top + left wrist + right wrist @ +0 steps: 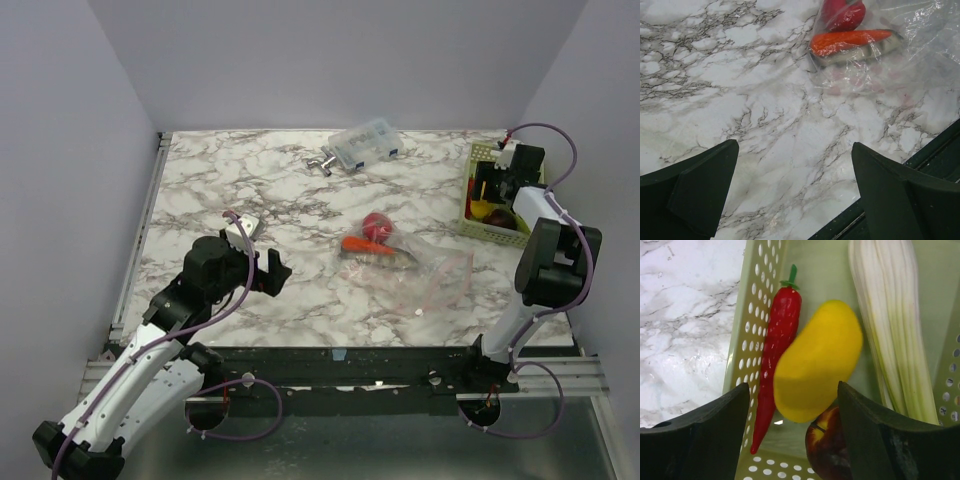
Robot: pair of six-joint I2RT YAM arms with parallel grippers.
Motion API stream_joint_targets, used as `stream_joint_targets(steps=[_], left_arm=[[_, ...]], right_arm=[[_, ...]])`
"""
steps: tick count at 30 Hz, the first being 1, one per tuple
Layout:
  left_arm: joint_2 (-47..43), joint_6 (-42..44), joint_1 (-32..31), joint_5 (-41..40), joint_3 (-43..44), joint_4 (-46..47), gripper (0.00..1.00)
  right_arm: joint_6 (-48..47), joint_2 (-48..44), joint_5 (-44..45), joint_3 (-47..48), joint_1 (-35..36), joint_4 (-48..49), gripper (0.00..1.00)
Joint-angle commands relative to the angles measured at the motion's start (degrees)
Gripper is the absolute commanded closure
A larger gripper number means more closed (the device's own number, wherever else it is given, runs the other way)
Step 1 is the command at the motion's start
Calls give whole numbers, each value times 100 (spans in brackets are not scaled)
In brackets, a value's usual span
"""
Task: Open the zip-top bag and remove the fake food
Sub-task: Place the fake fruit in the bin.
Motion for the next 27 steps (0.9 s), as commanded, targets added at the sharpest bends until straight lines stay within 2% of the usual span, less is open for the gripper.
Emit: stream_joint_targets(steps=[1,7,21,27], left_arm=[[-123,81,40,-46,15,91,1],[-195,64,40,98,-10,135,1],[-402,-273,75,565,-149,243,2],[-454,-358,75,604,-193,290,1]], right_arm=[[3,-292,44,92,-39,-90,24],[-110,-823,-386,-30,-35,-312,21],[-800,-3648,-2997,-1135,-34,-1714,20],[-927,-4399,-3385,-1347,-33,-2100,20]])
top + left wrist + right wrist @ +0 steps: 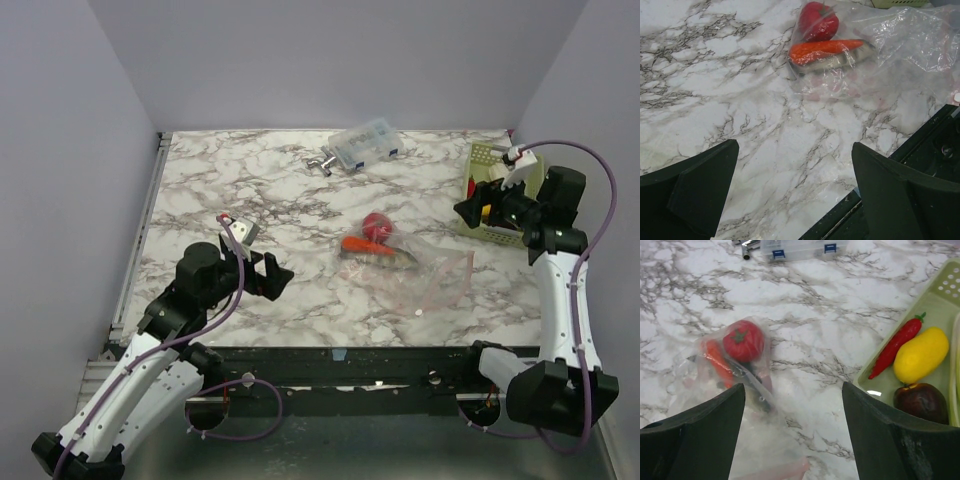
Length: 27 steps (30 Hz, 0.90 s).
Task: Open the zip-top bag and remove the fake food
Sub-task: Place the fake fruit in the bin.
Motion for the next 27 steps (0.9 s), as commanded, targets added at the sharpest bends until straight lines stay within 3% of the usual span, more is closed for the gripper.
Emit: stream_joint_targets(steps=[1,15,27], left_arm=[[-44,-126,34,200,-63,135,1],[11,-159,35,249,-94,162,1],[143,-553,68,743,-240,592,1]], right_arm=[[-192,-383,-608,-140,-31,-575,20],[-585,-1128,-1299,-461,-36,-970,19],[-2008,-1425,-2078,-585,-32,-2134,19]])
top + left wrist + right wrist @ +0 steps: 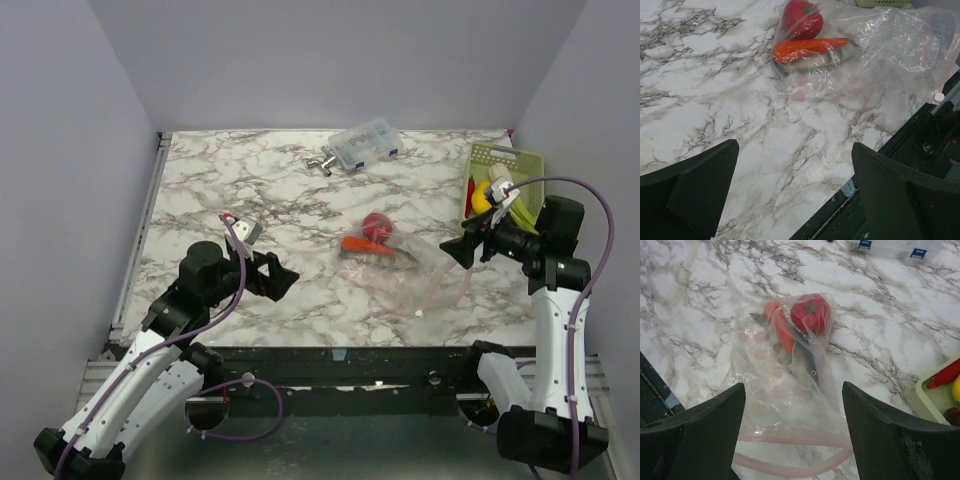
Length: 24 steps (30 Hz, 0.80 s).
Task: Open the zip-top bag and remove the fake food
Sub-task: Place the fake fruit in the bin, then pick up the fake fish from the zipper food storage bag.
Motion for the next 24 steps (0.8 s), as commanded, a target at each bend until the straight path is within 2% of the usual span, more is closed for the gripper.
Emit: stream_joint_targets(steps=[1,5,12,16,24], left_arm=[[32,-384,69,502,-156,450,1],[-33,-754,80,702,-266,721,1],[-103,-1215,117,908,-463,1172,1],[87,-1465,190,1054,-532,1329,1],[301,-1882,309,1399,-889,1957,1]], right_arm=[[-806,-81,-559,-151,-30,-703,19],[-1247,-96,-785,-287,-31,-873,18],[-1406,-38,-761,-362,-29,-970,14],[-1703,15,-771,-378,-29,-1199,0],[-2163,45,-757,-439,-29,-1529,0]])
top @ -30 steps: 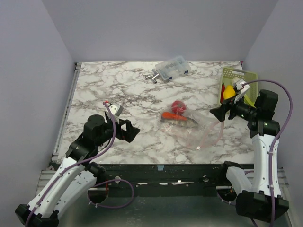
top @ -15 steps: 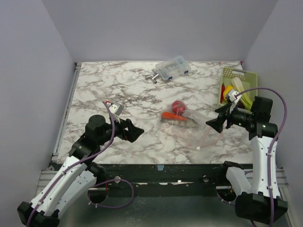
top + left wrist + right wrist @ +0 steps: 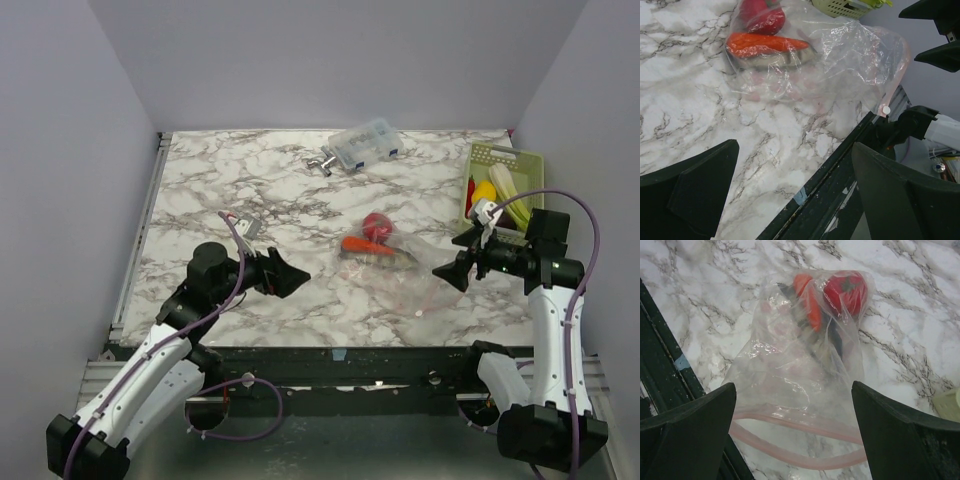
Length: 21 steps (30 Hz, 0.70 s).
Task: Open the zip-top bag and remove the fake food
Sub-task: Pick up the fake fish from the zipper food storage bag.
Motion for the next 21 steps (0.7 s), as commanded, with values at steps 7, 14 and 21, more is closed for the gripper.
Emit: stream_joint_targets(steps=[7,14,21], left_arm=[[151,-308,190,535,-276,678,1],[231,-371,285,707,-343,901,1],[514,-410,336,899,-369,1125,1]], right_arm=[[-303,-54,-97,-167,-29,-223,0],[-361,-73,-181,-379,-29,-123,0],[-997,-45,-203,-439,-30,-529,0]])
